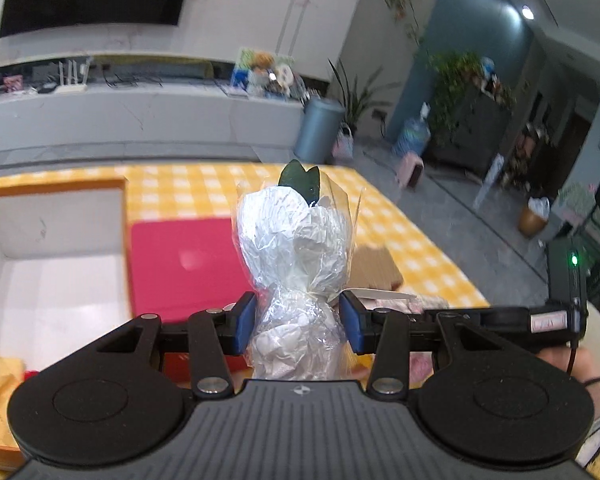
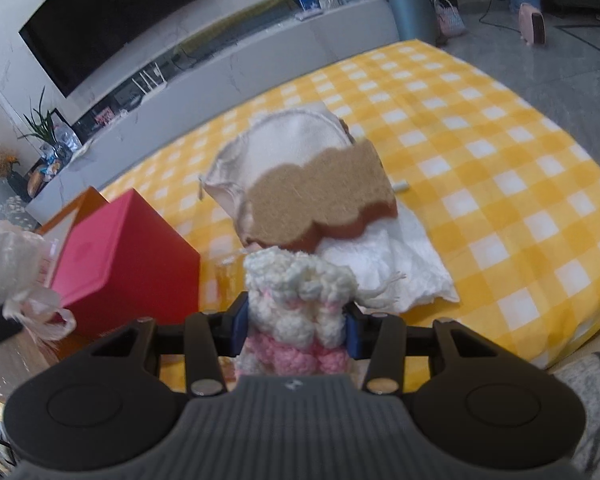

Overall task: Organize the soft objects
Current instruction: 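Carry the foil-wrapped item and crocheted item over the white tray with both tools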

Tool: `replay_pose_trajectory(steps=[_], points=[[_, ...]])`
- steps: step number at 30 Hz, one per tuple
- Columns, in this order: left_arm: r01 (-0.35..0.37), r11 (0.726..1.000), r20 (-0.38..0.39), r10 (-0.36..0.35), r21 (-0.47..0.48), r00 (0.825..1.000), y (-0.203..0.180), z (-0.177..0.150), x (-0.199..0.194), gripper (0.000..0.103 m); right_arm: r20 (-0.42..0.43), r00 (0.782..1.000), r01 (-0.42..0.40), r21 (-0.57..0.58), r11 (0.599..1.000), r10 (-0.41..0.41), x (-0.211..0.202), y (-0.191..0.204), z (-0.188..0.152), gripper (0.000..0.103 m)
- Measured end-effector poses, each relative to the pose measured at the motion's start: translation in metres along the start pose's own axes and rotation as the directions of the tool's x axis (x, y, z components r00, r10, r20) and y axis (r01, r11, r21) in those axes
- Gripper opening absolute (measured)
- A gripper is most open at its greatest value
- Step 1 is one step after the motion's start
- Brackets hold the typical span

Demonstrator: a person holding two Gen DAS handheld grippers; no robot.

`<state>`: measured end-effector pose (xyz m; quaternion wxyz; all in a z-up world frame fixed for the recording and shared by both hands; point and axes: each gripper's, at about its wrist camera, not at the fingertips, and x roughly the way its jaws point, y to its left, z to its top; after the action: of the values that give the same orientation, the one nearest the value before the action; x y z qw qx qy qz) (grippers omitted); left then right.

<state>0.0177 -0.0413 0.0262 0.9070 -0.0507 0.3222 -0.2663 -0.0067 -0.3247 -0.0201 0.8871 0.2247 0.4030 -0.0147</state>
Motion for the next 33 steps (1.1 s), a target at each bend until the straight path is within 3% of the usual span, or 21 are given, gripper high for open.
replay_pose_trajectory(steps=[7, 14, 19, 22, 24, 27, 30, 33], points=[[-0.061, 0.995, 0.100, 0.069, -0.077, 0.993, 0.028, 0.013, -0.030, 0.051, 0.071, 0.996, -0.042, -0.054, 0.998, 0.045, -0.029, 0.033, 0.009, 0.046], [-0.145, 0.976, 0.177, 0.173, -0.160, 0.969, 0.059, 0.014, -0.057, 0.051, 0.094, 0.983, -0.139, -0.160, 0.977, 0.155, -0.055, 0.097, 0.017, 0.046], [-0.230, 0.949, 0.200, 0.273, -0.215, 0.941, 0.082, 0.010, -0.076, 0.051, 0.059, 0.962, -0.243, -0.245, 0.939, 0.265, -0.063, 0.157, 0.014, 0.046], [-0.333, 0.914, 0.191, 0.378, -0.230, 0.906, 0.094, 0.005, -0.083, 0.051, 0.006, 0.952, -0.290, -0.303, 0.908, 0.306, -0.057, 0.196, 0.007, 0.046], [-0.374, 0.893, 0.180, 0.422, -0.251, 0.888, 0.105, 0.001, -0.088, 0.051, -0.030, 0.949, -0.303, -0.348, 0.887, 0.313, -0.050, 0.221, 0.000, 0.046], [-0.389, 0.872, 0.170, 0.449, -0.297, 0.877, 0.121, -0.004, -0.097, 0.051, -0.088, 0.949, -0.312, -0.417, 0.854, 0.304, -0.035, 0.254, -0.013, 0.046], [-0.391, 0.862, 0.151, 0.455, -0.324, 0.878, 0.137, -0.010, -0.097, 0.051, -0.167, 0.954, -0.298, -0.465, 0.834, 0.248, -0.006, 0.276, -0.025, 0.045], [-0.385, 0.865, 0.135, 0.445, -0.322, 0.885, 0.144, -0.016, -0.096, 0.051, -0.193, 0.962, -0.266, -0.505, 0.821, 0.193, 0.018, 0.291, -0.032, 0.045]])
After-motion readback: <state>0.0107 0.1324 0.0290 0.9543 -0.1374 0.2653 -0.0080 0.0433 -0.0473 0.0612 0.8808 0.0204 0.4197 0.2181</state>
